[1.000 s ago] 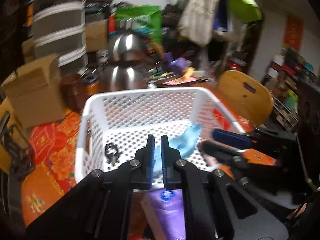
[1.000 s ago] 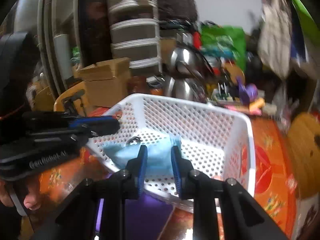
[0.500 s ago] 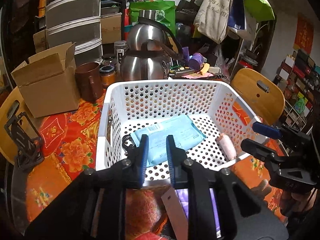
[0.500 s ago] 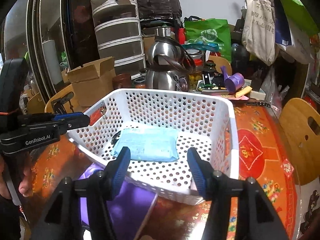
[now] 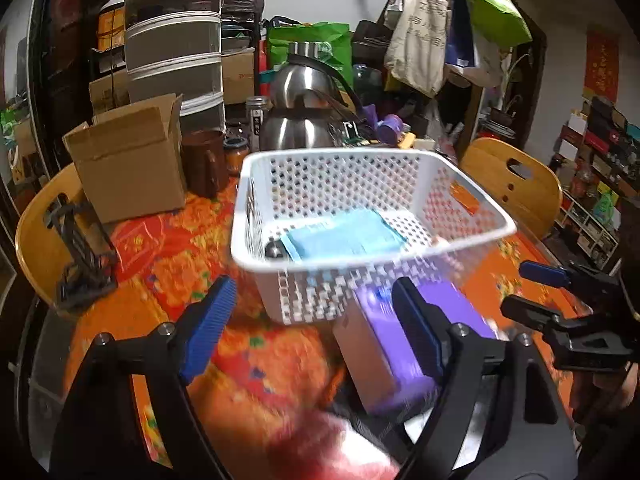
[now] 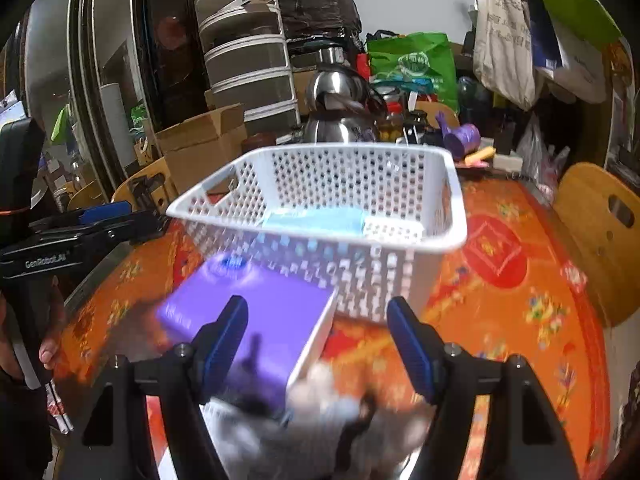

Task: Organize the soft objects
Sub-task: 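Reach both tools to the striped cloth with fuzzy socks and grasp it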

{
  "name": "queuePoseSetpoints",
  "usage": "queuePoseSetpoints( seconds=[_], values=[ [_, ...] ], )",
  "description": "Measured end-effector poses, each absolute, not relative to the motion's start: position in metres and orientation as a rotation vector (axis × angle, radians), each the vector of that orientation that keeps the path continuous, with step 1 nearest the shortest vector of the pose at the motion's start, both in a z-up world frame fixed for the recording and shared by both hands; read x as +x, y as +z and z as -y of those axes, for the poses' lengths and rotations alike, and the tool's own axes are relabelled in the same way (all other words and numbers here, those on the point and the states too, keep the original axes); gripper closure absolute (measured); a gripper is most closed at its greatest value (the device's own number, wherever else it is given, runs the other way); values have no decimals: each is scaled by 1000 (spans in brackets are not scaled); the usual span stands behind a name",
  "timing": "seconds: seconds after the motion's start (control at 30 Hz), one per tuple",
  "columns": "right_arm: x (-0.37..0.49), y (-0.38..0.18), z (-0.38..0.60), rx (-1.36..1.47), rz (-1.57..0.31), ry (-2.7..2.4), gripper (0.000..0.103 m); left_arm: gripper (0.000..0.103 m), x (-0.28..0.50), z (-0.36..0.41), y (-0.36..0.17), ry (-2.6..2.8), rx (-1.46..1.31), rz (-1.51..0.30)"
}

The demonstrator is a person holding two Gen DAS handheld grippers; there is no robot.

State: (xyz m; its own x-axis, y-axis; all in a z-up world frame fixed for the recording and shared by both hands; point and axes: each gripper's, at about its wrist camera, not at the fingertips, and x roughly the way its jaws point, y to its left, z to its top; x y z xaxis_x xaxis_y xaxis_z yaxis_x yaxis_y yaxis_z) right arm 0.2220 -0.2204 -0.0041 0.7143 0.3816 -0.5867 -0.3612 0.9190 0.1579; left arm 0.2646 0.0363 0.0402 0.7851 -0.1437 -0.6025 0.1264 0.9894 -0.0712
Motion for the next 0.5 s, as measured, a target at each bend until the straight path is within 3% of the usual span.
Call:
queuePoseSetpoints(
  seconds=[0.5],
  values=[
    [124,-47,252,86,-669,322,31,22,158,-32,-27,-172,-75,-732]
  ],
)
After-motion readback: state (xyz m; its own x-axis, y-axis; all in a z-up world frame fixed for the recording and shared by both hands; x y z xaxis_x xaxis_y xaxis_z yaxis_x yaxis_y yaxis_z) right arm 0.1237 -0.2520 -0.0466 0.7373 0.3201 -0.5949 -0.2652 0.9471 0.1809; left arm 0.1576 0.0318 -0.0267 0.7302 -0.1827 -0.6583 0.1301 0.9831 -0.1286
